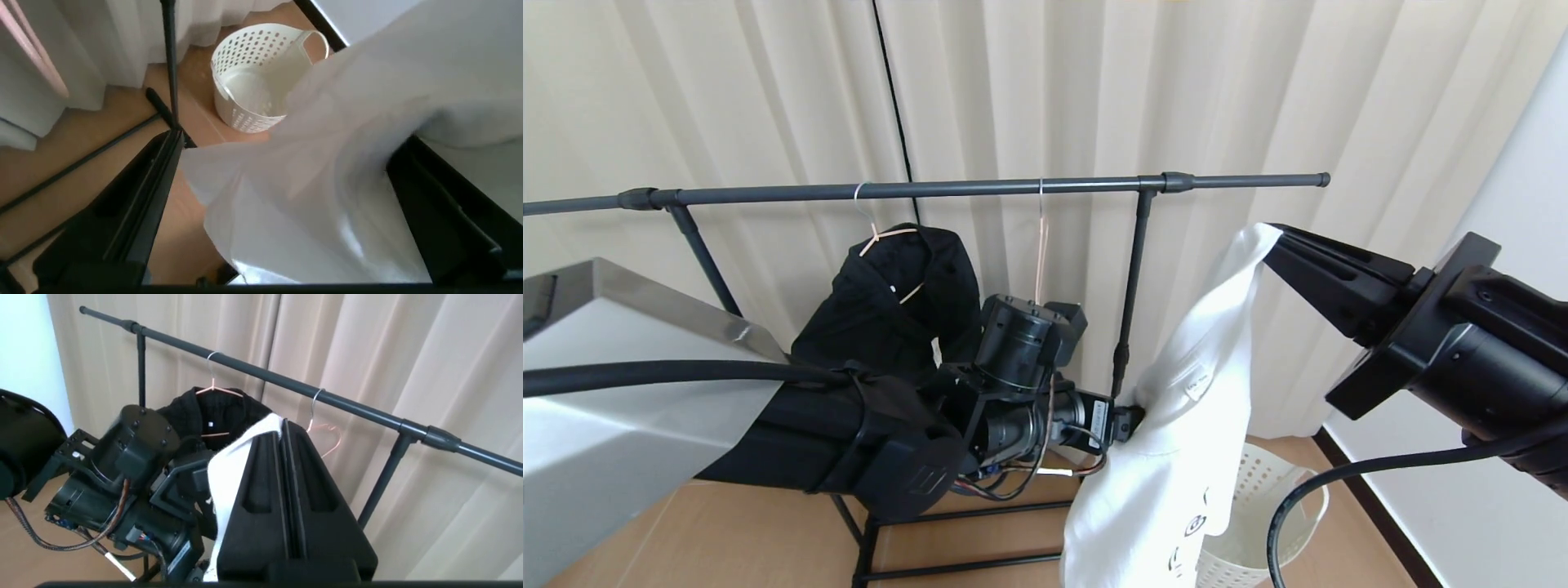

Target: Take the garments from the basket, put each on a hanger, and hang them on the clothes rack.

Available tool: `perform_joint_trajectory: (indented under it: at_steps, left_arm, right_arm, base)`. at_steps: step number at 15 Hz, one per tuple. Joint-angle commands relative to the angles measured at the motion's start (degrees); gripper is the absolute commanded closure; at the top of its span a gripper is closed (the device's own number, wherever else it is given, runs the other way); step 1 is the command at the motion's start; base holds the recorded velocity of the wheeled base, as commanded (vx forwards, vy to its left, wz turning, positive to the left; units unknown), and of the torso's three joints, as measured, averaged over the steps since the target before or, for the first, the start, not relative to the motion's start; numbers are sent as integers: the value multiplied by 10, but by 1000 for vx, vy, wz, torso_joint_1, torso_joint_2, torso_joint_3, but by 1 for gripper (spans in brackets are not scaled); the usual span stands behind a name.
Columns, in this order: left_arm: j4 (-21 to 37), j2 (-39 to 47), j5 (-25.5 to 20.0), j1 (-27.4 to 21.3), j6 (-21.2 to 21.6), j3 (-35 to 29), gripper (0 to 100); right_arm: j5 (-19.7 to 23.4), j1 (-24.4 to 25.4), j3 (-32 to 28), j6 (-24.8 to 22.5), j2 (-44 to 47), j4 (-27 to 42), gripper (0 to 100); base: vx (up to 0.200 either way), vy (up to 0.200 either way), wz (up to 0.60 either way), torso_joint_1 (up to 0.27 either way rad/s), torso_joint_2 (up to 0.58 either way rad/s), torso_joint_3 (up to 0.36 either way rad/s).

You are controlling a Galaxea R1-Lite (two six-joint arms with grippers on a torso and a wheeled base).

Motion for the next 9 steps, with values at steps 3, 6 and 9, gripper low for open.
perform_joint_trajectory:
  at_steps: [3, 6, 9]
  left_arm:
    - [0, -16, 14, 8, 26, 41, 0]
    - [-1, -15, 20, 8, 27, 48, 0]
    - [-1, -16, 21, 6, 27, 47, 100]
  right_arm:
    - [3, -30, -7, 0, -4, 0, 100]
    - [3, -36, -9, 0, -6, 0, 100]
    - [3, -37, -9, 0, -6, 0, 100]
  base:
    - [0, 0, 0, 0, 0, 0]
    - [0, 0, 0, 0, 0, 0]
    - [0, 0, 0, 0, 0, 0]
